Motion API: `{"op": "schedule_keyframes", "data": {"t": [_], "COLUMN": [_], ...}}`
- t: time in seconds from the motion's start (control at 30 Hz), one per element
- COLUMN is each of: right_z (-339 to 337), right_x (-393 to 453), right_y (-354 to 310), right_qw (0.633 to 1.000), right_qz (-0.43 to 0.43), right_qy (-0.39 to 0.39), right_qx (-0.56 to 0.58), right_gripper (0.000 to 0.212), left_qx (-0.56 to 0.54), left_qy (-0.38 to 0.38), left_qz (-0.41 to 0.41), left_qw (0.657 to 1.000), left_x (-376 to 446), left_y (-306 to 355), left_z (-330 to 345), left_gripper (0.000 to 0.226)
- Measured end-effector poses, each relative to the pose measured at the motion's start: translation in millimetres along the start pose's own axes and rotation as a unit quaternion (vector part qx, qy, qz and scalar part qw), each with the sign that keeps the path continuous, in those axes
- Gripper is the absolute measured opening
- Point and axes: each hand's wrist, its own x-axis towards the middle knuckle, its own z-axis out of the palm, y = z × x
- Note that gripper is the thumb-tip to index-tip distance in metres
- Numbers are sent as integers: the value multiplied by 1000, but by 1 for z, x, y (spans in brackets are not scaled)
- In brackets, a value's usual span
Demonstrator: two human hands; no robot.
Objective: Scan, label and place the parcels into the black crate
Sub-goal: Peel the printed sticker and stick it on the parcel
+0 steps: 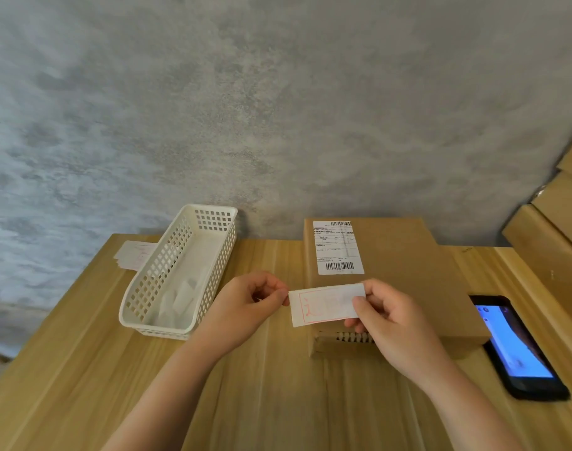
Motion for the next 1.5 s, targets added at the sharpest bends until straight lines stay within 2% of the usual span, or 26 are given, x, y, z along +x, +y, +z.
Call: {"op": "schedule_keyframes", "data": {"t": [0.37,0.63,0.7,0.73,0.8,0.83,0.9,0.97,1.03,1.3,1.4,1.5], "right_z": [-2,0,2,5,12,17,26,32,35,33,34,35], "right_x": [-3,1,4,5,4,1,-6,-11,-13,-12,-11,-10], "right_y": [-1,1,4,5,4,1,-9,-19,-24,-26,-26,-26], "right_qw": [1000,999,996,990,962,949,949,960,963,965,963,955], "right_qz": [1,-18,-35,-51,-129,-175,-234,-248,-254,-250,-253,-266], "right_qy": [-4,3,36,84,183,199,154,90,57,50,45,63], "right_qx": [-22,-36,-67,-99,-158,-169,-144,-94,-64,-55,-79,-115], "right_gripper": [22,19,13,19,29,25,15,10,8,4,5,7], "left_qx": [-8,-38,-69,-92,-144,-170,-219,-240,-241,-204,-162,-120], "left_qy": [-22,-65,-73,-70,-54,-45,-32,-23,-27,-15,1,3], "left_qz": [11,29,45,49,55,58,64,76,86,99,111,120], "left_qw": [1000,997,994,992,987,983,973,968,966,974,981,986], "left_x": [-1,-6,-9,-11,-13,-15,-19,-22,-24,-28,-27,-27], "left_y": [2,5,10,12,16,19,26,32,37,36,30,27], "left_z": [-1,-9,-9,-9,-5,-2,4,8,11,9,8,8], "left_gripper": [13,13,13,14,13,16,14,11,11,10,7,15]}}
